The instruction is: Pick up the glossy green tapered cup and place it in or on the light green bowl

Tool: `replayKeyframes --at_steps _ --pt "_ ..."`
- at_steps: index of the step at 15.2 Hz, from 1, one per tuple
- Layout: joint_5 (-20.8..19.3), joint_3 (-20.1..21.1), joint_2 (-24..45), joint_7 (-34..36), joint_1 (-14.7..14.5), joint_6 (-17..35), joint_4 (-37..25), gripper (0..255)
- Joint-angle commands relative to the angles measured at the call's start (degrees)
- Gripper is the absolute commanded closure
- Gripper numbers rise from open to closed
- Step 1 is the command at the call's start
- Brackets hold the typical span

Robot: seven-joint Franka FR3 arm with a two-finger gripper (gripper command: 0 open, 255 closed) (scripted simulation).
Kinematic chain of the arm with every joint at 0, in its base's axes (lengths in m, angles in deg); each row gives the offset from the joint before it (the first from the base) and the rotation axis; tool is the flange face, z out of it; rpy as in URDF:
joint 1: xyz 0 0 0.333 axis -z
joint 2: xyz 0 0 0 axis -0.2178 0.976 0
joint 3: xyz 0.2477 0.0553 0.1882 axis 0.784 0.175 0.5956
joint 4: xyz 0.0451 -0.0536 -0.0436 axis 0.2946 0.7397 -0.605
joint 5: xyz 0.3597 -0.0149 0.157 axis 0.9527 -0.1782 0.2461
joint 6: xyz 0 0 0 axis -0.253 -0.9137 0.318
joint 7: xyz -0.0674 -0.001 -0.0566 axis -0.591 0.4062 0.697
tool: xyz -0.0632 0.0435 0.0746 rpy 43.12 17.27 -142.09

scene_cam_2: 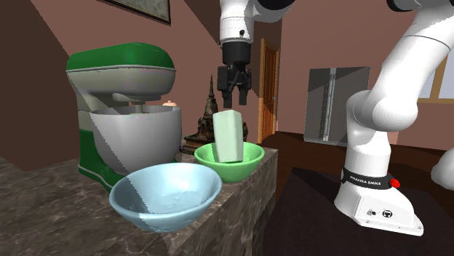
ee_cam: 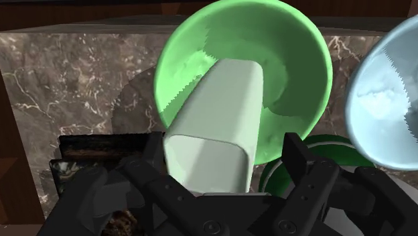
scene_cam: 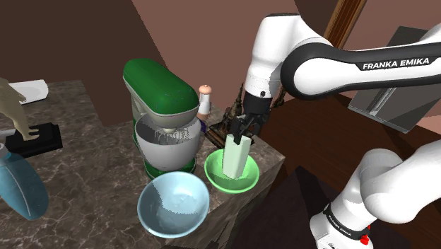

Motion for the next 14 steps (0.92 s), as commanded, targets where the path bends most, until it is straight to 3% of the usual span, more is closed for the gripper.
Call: replayKeyframes --at_steps 1,6,14 --pt "0.0 0.0 0.0 0.0 0.0 0.0 0.0 0" --pt "-0.42 -0.66 -0.39 0.1 0.22 -7.35 -6.96 0" --pt "-0.42 -0.66 -0.39 0.1 0.22 -7.34 -6.95 0"
